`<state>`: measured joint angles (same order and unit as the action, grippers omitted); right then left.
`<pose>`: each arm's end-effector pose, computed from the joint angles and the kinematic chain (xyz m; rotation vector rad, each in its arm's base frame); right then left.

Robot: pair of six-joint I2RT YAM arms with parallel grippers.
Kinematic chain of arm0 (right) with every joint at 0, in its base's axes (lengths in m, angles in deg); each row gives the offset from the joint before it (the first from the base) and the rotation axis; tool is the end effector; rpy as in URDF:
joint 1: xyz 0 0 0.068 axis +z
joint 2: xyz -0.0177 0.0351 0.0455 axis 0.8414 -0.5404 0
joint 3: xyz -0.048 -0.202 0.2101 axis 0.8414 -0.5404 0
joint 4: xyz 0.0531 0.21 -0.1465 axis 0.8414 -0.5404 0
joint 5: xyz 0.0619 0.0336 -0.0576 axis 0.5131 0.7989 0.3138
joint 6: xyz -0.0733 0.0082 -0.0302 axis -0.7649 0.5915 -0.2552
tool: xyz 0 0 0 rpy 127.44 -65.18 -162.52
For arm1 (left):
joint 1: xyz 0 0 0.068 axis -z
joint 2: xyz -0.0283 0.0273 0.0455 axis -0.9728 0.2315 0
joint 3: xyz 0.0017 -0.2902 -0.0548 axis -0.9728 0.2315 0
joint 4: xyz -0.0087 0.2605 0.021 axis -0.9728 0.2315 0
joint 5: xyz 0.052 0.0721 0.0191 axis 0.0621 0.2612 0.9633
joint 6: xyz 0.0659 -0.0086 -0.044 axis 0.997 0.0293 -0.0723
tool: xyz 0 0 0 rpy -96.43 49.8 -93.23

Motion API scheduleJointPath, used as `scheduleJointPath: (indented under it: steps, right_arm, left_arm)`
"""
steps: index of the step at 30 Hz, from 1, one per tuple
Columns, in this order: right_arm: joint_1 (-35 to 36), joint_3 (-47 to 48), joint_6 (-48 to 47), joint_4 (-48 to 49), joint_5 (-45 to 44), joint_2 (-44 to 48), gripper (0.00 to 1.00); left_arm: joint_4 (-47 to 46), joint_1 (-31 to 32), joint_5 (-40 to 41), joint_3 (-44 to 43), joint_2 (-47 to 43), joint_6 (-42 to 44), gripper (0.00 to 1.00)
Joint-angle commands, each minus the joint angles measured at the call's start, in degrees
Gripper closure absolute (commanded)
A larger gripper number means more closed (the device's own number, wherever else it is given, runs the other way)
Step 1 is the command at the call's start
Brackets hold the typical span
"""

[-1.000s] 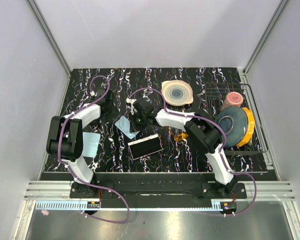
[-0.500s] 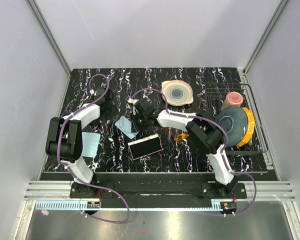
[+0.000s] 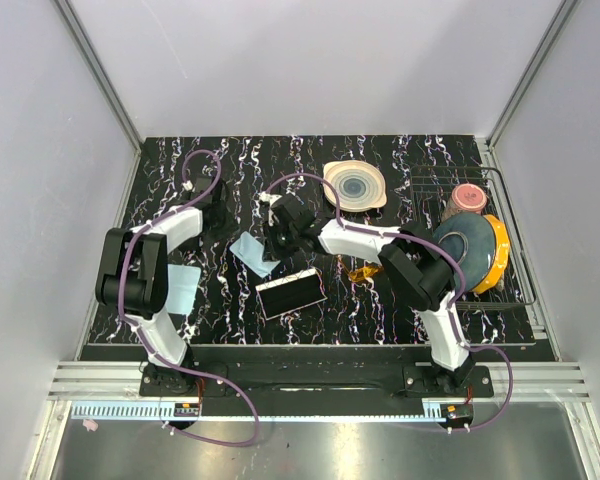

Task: Organize the sunglasses
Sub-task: Smooth out the folded cleaning cloth at the center of the board.

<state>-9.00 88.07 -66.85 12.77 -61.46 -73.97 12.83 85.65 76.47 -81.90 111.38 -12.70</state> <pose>0.3229 0.3854 0.1684 -0.6836 2.4024 0.8285 0.3724 -0.0568 0.1697 -0.6572 2.5172 -0.2534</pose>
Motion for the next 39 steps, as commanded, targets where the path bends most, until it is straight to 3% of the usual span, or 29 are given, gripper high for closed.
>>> scheduleJointPath:
  steps: [1,17,30,39]
  right_arm:
    - [-1.1,1.9,1.4,-0.1,-2.7,-1.4,0.85]
    - [-1.3,2.6,1.8,-0.8,-2.7,-4.8,0.89]
    - [-1.4,2.6,2.5,-1.0,-2.6,-5.6,0.9]
    - [-1.8,2.5,3.1,-1.1,-2.5,-6.1,0.9]
  left_arm:
    - [-2.7,-0.1,-3.5,-2.3,1.0,0.8,0.67]
    - [-2.6,0.2,-6.3,-1.7,1.8,1.1,0.74]
    - [-8.2,0.6,-15.1,0.7,-0.9,2.0,0.75]
    - [-4.8,0.5,0.1,3.4,-8.2,-1.4,0.76]
